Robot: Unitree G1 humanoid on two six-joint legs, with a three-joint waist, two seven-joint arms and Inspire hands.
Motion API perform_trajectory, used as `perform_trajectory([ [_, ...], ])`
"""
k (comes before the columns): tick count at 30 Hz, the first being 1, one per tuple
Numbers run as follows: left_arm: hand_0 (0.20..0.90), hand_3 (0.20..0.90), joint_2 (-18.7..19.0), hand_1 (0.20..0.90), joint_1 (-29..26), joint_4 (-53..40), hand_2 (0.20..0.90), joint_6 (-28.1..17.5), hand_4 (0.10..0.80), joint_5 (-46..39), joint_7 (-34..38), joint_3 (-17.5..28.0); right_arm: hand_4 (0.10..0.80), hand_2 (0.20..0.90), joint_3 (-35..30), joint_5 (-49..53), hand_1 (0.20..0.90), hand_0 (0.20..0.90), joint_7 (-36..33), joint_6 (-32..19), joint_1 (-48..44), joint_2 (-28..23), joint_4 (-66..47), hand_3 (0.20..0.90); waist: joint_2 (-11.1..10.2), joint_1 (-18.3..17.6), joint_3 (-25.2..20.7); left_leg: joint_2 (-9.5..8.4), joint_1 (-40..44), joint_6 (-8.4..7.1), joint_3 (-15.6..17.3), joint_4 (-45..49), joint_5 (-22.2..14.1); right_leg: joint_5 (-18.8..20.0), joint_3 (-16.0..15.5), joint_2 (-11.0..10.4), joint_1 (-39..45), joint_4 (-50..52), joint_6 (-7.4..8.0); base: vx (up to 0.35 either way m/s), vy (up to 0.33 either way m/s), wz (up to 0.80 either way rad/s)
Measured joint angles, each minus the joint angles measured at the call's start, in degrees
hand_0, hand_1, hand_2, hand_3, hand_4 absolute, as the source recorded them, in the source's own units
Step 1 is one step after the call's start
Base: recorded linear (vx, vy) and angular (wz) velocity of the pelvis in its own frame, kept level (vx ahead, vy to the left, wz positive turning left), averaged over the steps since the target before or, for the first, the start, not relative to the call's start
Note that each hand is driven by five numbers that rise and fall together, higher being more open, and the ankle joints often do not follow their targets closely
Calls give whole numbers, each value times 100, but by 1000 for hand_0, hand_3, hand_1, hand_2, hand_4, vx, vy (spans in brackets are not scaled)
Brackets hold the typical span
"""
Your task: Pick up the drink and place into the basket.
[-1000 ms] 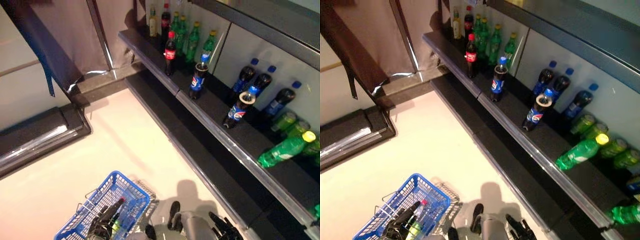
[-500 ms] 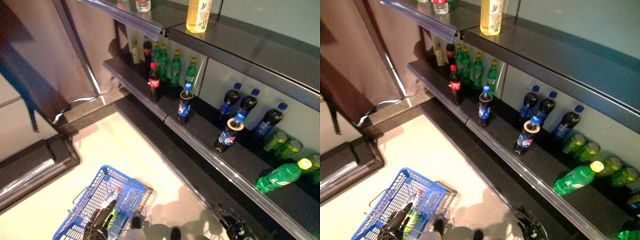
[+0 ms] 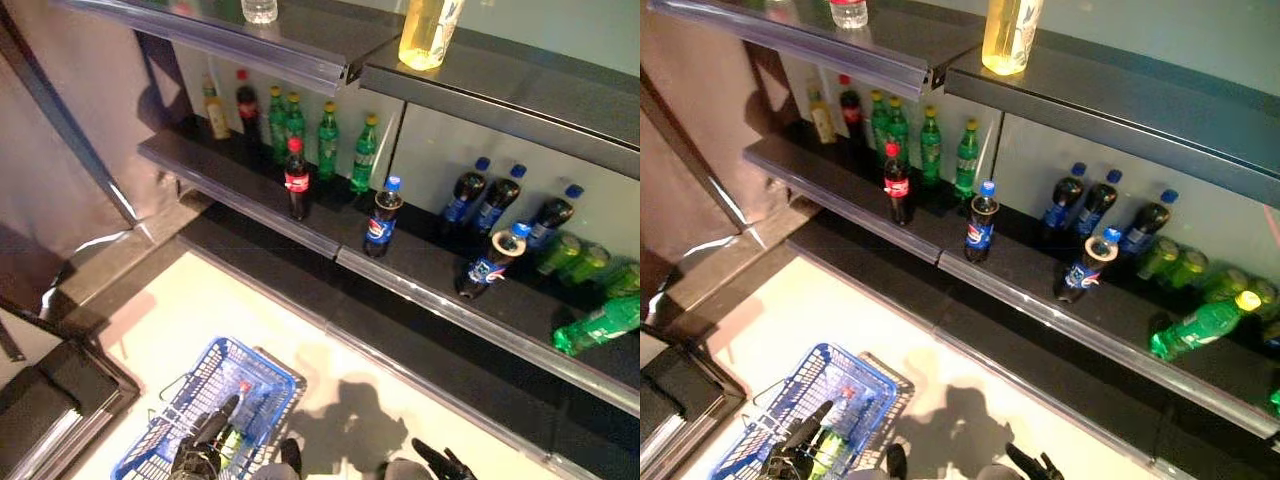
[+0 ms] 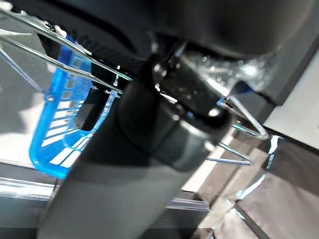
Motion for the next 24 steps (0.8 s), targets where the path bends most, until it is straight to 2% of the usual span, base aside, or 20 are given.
perform_trajectory([
  [2,300,200,12,300,13,-1,300,2,100,-151,-1,33,800,900,133,0,900,900,83,2,-63,19,-51,900,-56,17,-34,-41,1,36,3,-11,17,12,-1,61,170,-403,-62,-51,-35,5],
  [3,300,200,-19,300,30,4,300,-9,100,-235,1,110,800,900,204,-26,900,900,136,-6,-136,21,-81,900,-115,40,-69,-41,4,28,11,13,28,89,10,138,292,-657,-243,-66,-36,4],
  [6,300,200,-71,300,41,0,300,-31,100,-243,58,129,800,900,338,-357,900,900,150,34,-203,-23,-380,900,-78,185,-56,30,3,-18,10,76,16,244,-1,278,467,-1009,-301,-81,-61,-1],
  [8,300,200,-115,300,70,-33,300,-56,100,-244,70,157,800,900,639,-573,900,900,163,177,-136,-187,-934,900,-94,257,-56,61,-77,-93,-2,325,-32,238,21,287,500,-1072,-321,-80,-74,-7],
  [9,300,200,-116,300,47,-91,300,-82,100,-245,71,197,800,900,749,-758,900,900,164,293,-157,-237,-1221,900,-166,297,-27,70,-335,-301,-129,909,-159,206,132,272,500,-1075,-388,-62,29,-3],
  [10,300,200,-71,300,19,-181,300,-110,100,-256,73,266,800,900,913,-1030,900,900,154,439,-150,-344,-1619,900,-249,393,56,46,-811,-530,-455,1859,-182,258,275,225,500,-1062,-486,-56,56,-7],
  [11,300,200,-40,300,-9,-241,300,-117,100,-276,71,282,800,900,1054,-1189,900,900,170,477,-141,-467,-1833,900,-299,461,92,31,-984,-661,-661,2278,-143,285,329,199,533,-1078,-530,-5,126,-36],
  [12,300,200,-85,300,60,-363,300,-127,100,-346,51,258,800,900,1283,-1427,900,900,234,513,-159,-705,-2065,900,-250,559,111,15,-1073,-822,-996,2444,-200,342,471,222,587,-1120,-557,42,149,-56],
  [13,300,200,-180,300,224,-386,300,-139,100,-386,8,210,800,900,1435,-1634,900,900,287,519,-190,-966,-2244,900,-92,596,58,89,-1076,-835,-1382,2227,-241,353,495,294,559,-1160,-532,68,155,-67],
  [14,300,200,-242,300,288,-363,300,-145,100,-395,-44,162,800,900,1504,-1769,900,900,316,519,-234,-1123,-2288,900,-13,614,58,167,-992,-833,-1495,1950,-239,365,501,320,529,-1159,-540,147,173,-68],
  [15,300,200,-285,300,333,-219,300,-260,100,-449,-74,185,800,900,1553,-1961,900,900,385,552,-327,-1254,-2276,900,56,631,75,379,-961,-827,-1500,1448,-235,399,510,341,486,-1169,-563,151,152,-62],
  [16,300,200,-266,300,332,-90,300,-341,100,-520,-73,280,800,900,1603,-2119,900,900,430,554,-335,-1332,-2283,900,15,636,105,582,-934,-860,-1512,1014,-208,404,572,349,446,-1177,-561,178,210,-50],
  [17,300,200,-238,300,337,-65,300,-360,100,-555,-72,364,800,900,1650,-2209,900,900,467,555,-322,-1383,-2291,900,19,645,125,683,-873,-908,-1522,780,-174,411,651,361,449,-1167,-555,130,185,-28],
  [18,300,200,-181,300,348,-60,300,-397,100,-593,-65,405,800,900,1678,-2383,900,900,590,553,-229,-1491,-2352,900,-34,632,192,852,-785,-925,-1477,647,-158,447,734,368,452,-1158,-459,142,239,-22],
  [19,300,200,-155,300,357,-50,300,-396,100,-594,-57,436,800,900,1738,-2450,900,900,595,553,-185,-1559,-2383,900,-34,645,190,906,-759,-924,-1457,645,-160,429,747,367,456,-1143,-415,176,299,-33],
  [20,300,200,-172,300,371,-44,300,-373,100,-593,-21,471,800,900,1849,-2550,900,900,608,554,-123,-1702,-2513,900,-5,656,177,950,-663,-885,-1411,671,-190,420,765,346,462,-1124,-285,213,352,-43],
  [21,300,200,-155,300,346,5,300,-271,100,-590,68,472,800,900,1956,-2645,900,900,608,568,-60,-1911,-2783,900,29,661,169,932,-616,-825,-1294,649,18,408,752,245,472,-1038,-103,170,276,-44],
  [22,300,200,-103,300,324,42,300,-225,100,-589,106,471,800,900,2007,-2647,900,900,609,567,-34,-1897,-2925,900,-39,641,205,822,-595,-783,-1199,660,21,422,764,165,467,-1026,15,185,286,-16],
  [23,300,200,128,300,321,46,300,-37,100,-535,184,422,800,900,2068,-2646,900,900,622,555,152,-1844,-3385,900,-308,547,161,552,-575,-622,-1161,588,35,497,741,-109,523,-1114,174,131,200,5],
  [24,300,200,185,300,341,46,300,3,100,-490,193,413,800,900,2080,-2646,900,900,642,530,193,-1823,-3525,900,-380,533,157,472,-544,-582,-1150,572,85,510,743,-184,551,-1150,193,234,330,20],
])
